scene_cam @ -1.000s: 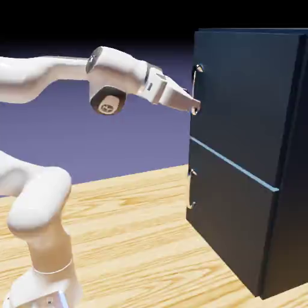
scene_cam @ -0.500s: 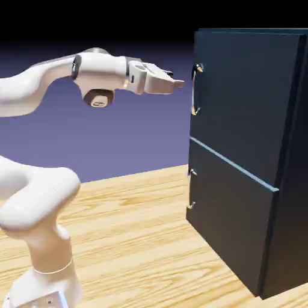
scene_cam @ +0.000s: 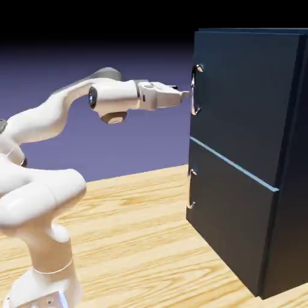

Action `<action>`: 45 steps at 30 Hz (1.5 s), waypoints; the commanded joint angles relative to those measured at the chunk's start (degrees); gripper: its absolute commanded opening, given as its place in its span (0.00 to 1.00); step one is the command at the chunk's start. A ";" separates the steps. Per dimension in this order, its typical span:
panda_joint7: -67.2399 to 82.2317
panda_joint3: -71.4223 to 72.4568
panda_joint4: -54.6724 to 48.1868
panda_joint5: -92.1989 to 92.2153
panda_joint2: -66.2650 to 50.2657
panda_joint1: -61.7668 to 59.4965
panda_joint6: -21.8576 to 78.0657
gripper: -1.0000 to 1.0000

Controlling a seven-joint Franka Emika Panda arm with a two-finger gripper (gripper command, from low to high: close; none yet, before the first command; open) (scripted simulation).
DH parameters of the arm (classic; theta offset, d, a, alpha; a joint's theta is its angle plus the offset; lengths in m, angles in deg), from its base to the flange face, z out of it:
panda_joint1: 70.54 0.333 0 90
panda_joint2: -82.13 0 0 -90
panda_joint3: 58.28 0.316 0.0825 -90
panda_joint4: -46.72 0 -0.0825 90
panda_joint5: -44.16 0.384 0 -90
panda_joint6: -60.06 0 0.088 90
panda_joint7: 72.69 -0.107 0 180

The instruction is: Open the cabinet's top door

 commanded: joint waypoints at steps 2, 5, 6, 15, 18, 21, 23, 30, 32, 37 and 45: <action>0.87 0.97 -3.02 2.21 -0.56 -4.09 0.94 0.50; 1.13 1.26 -3.92 2.87 -0.73 -5.31 1.22 0.00; 2.58 0.20 -1.86 3.55 -0.32 -3.63 3.04 0.00; 13.61 -13.21 16.81 1.83 2.59 11.64 20.43 0.00; 16.18 -19.44 21.84 -1.95 3.55 15.41 26.11 0.00; 18.12 -25.67 25.47 -6.38 4.34 17.76 31.04 0.00; 19.22 -29.82 27.30 -9.54 4.70 18.73 34.04 0.00; 22.75 -44.36 30.99 -21.32 4.47 19.65 43.52 0.00; 23.79 -48.51 31.41 -24.82 3.85 19.49 46.06 0.00; 26.62 -58.89 31.37 -33.83 1.03 18.85 52.35 0.00; 32.27 -75.51 27.68 -49.09 -7.98 19.07 62.88 0.00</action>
